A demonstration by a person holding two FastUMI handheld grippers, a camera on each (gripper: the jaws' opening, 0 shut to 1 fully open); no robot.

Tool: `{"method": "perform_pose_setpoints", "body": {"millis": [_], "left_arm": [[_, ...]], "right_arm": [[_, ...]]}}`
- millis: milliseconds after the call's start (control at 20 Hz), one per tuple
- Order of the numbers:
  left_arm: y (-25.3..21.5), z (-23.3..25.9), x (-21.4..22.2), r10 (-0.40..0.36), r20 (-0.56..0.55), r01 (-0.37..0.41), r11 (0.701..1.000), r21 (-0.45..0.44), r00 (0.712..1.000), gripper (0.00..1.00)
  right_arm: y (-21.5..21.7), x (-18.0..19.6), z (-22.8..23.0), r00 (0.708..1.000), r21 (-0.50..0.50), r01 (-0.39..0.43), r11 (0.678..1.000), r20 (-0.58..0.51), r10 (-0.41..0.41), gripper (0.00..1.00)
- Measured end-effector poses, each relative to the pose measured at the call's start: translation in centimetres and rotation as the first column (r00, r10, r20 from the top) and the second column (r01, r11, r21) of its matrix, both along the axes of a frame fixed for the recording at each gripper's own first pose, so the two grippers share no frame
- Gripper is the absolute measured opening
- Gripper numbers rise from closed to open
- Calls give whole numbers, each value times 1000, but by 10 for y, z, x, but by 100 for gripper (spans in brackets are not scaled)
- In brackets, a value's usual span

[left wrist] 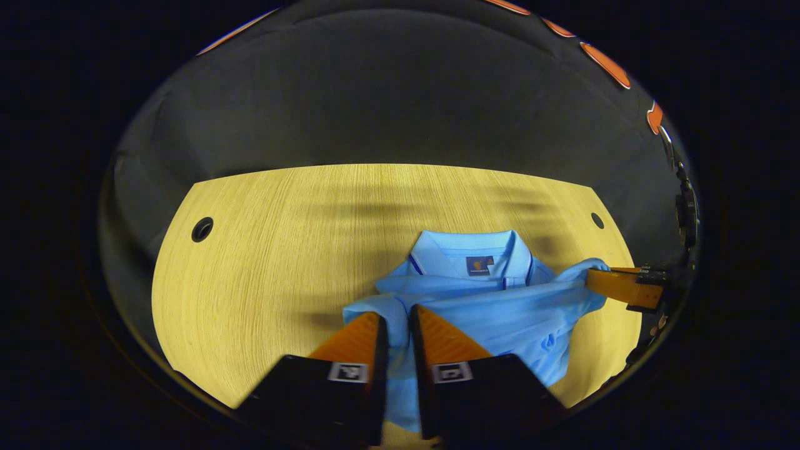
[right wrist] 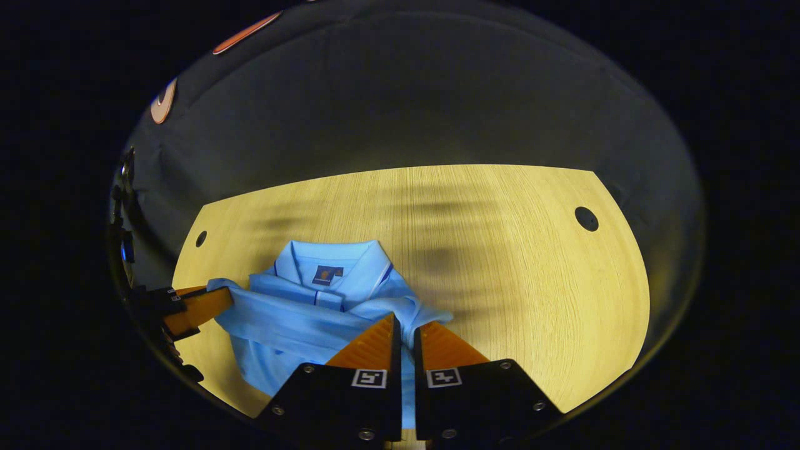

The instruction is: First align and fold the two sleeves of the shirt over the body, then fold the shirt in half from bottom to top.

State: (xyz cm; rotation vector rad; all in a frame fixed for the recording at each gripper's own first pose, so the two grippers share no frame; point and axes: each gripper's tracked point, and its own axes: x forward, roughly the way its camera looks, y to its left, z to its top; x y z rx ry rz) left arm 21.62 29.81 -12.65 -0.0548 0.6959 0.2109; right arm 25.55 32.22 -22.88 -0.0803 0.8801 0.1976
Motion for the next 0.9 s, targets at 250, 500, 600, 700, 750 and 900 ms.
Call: {"method": "perform_pose_setpoints", "body": {"millis": [250, 500, 600, 700, 750, 900], "left_arm": [[10, 31, 1, 30, 99, -38, 996, 82, 995, 100], [5, 109, -35, 12, 272, -54, 987, 151, 962, 100], [2, 145, -58, -14, 337, -52, 981, 187, 941, 100], [-1, 172, -81, -41, 385, -50, 973, 224, 922, 100], [-2, 185, -95, -51, 409, -52, 970, 237, 911, 100], [-10, 221, -144, -82, 478, -39, 970, 238, 874, 100]], "right_arm": [[-11, -2, 15, 999, -21, 18, 1000, 28, -17, 100], [-2, -28, 78, 984, -13, -6, 1000, 175, 8, 100], [5, -46, 108, 970, -1, -8, 1000, 243, 7, 99], [14, -74, 137, 955, 27, -20, 999, 297, 11, 99], [17, -87, 152, 945, 38, -19, 999, 327, 6, 99], [19, -127, 190, 910, 61, -5, 998, 413, -20, 99]]}}
